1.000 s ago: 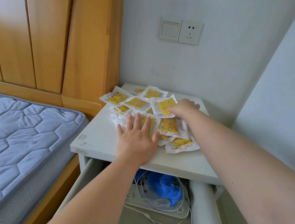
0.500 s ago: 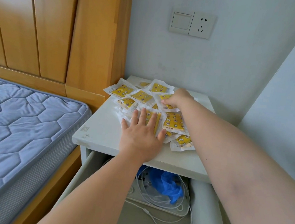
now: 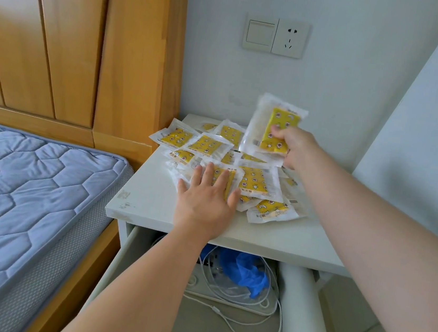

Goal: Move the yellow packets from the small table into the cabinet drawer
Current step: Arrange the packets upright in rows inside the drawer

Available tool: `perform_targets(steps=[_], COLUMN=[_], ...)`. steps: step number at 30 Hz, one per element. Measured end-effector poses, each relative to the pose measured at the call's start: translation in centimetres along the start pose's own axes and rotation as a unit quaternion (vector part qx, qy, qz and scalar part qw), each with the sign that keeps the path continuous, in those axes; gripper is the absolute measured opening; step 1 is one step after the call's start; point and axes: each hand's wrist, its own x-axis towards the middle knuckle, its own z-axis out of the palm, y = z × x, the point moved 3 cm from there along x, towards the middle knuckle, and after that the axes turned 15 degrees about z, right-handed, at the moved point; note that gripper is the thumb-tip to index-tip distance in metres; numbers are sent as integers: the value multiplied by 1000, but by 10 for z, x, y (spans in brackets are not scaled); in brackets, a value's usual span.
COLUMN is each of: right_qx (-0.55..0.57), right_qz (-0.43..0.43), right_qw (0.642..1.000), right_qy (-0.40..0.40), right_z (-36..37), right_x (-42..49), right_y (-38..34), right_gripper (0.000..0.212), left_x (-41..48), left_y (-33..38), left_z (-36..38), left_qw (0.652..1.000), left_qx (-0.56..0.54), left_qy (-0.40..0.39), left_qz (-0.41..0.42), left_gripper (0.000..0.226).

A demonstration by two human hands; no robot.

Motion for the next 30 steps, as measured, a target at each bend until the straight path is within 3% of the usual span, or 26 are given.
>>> perform_targets(steps=[4,7,14,20,22,25,26,28,30], right_qx=[125,158,171,114,101,120,127,132,136], right_qz=[15,13,-40,-64,-63,-57,-58,-64,-69], right_qw=[992,986,984,989,990,990,989,988,987], right_qy=[2,59,39,74,77,55,47,38,41], right_z=[-45,-71,-75,-75,-75,-75,-74,-74,-75], right_x=[-29,-46,-55,-51,-52,-54,-53,-51,-50], right_y=[45,87,95,93,93,93,94,95,95], right_gripper=[11,12,19,22,19,17,18,20,21], left_x=[-5,-8,-6,11,15,26,30,40,47], left_y=[-2,-1,-2,-14,-19,-19,-19,-18,-13], left_z=[-4,-7,-15,-42,-52,-75,-84,-99,-103], left_qw=[994,988,986,973,969,973,974,961,897], left_qx=[-44,-30,-35,-40,-36,-31,-39,-135,-339], left_qy=[83,119,101,-31,-58,-64,-57,2,53], left_qz=[-50,-97,-129,-226,-238,-219,-217,-240,-279], left_gripper=[61,66,71,85,71,18,12,26,19])
